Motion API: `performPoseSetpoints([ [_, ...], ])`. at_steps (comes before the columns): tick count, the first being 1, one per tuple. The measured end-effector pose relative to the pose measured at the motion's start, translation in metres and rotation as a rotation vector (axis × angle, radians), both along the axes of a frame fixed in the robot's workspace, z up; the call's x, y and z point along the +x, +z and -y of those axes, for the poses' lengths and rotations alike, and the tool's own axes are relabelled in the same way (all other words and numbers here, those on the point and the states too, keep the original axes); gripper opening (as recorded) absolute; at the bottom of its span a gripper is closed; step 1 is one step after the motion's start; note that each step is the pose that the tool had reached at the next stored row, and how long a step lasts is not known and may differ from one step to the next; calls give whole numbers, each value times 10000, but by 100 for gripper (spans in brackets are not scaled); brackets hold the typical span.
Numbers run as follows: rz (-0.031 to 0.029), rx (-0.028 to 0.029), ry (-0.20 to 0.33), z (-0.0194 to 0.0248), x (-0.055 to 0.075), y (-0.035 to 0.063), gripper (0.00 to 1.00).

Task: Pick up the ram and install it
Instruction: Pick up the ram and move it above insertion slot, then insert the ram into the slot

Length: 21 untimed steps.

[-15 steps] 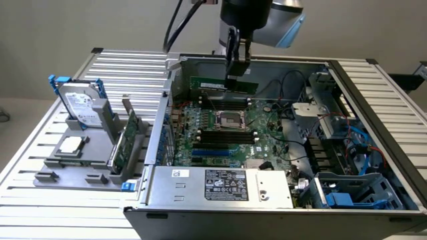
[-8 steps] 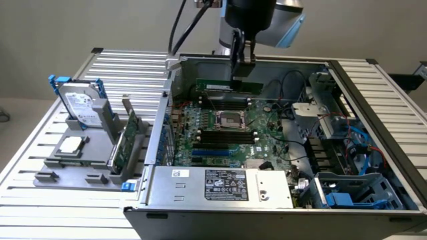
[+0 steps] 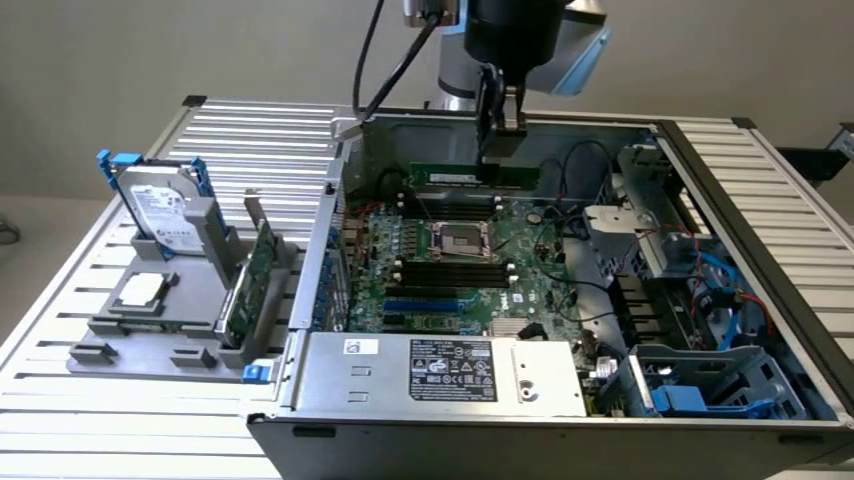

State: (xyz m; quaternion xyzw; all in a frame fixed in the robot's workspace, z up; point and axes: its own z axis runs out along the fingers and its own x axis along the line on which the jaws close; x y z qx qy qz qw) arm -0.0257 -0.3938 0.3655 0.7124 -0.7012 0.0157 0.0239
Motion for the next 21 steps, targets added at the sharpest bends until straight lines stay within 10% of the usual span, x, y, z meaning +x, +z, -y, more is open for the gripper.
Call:
performPoseSetpoints([
  [5, 0, -1, 56, -79, 44, -91, 14],
  [21, -16, -73, 83, -87, 44, -169, 14],
])
